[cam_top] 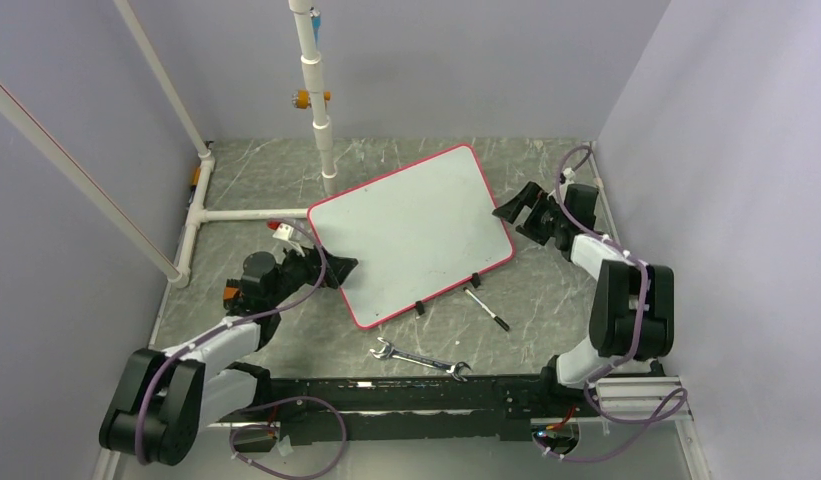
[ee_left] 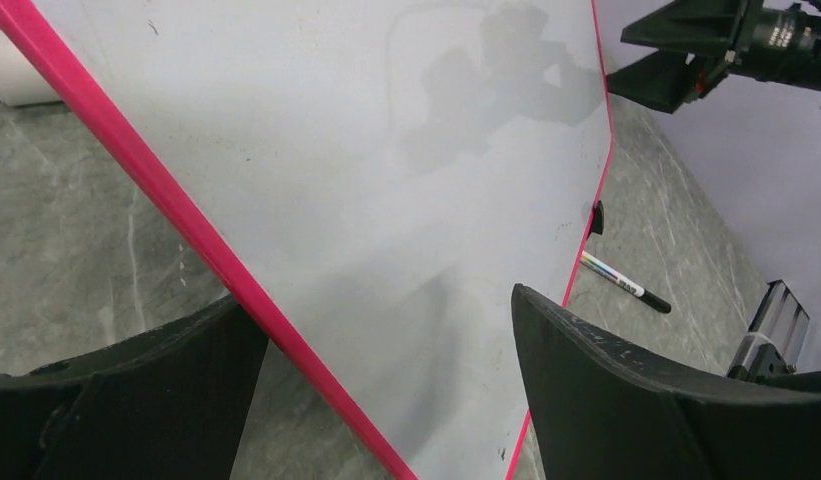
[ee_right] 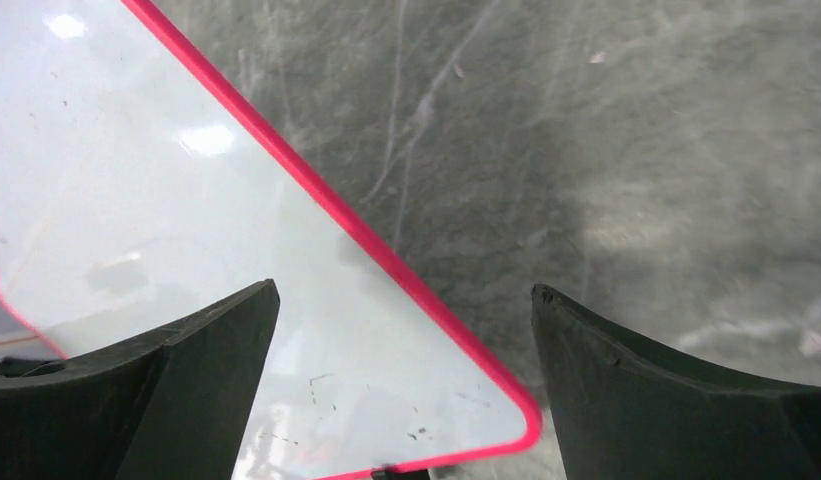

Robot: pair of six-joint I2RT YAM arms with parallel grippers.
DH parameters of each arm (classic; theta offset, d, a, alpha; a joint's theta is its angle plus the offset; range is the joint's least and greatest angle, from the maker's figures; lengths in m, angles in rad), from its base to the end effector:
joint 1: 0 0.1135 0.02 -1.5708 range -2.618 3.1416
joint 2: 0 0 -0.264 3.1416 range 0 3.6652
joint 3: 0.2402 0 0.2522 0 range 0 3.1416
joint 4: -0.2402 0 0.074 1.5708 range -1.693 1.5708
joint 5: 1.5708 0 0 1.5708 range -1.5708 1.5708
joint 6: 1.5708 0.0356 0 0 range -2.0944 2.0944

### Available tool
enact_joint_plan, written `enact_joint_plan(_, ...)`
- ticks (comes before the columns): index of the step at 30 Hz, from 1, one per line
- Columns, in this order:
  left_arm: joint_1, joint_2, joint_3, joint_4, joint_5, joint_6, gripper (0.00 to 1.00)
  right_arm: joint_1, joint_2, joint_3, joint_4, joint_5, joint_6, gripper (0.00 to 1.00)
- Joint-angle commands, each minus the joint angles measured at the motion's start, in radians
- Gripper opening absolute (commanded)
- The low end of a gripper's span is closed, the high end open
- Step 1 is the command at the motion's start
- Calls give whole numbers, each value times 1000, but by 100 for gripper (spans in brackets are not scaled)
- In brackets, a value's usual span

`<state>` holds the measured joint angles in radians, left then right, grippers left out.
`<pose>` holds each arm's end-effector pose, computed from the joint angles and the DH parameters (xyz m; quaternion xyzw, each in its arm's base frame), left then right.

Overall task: Write a sentence on the whiteboard
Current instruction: Move the whiteboard to the center of the board, then pick up the whiteboard marker from the center of the board.

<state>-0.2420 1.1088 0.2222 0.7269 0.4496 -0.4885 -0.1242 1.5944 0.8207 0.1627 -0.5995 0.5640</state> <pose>0.1986 -0.0650 0.1811 0.0522 0.7542 -0.3843 0.5298 0.3280 -0.0207 0.1899 0.1576 0.8438 0.3518 0.3733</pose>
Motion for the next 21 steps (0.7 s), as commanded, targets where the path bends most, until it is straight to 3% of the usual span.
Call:
enact_joint_plan(1,-4,-78,16,-55,-37,47,95,32,-145,-17,-123,202,-81,100)
enact_joint_plan(10,-7,-260,74,-274,-102,81,99,101,-382,-84,-310,435,-95,99)
enact_joint_plan(16,-16,-443,167,-540,-222,41,99,316,-496,-156,-429,562,-59,97)
enact_joint_plan(21,-22,-562,289,-831,-304,38,99,422,-579,-262,-455,555,-13,93)
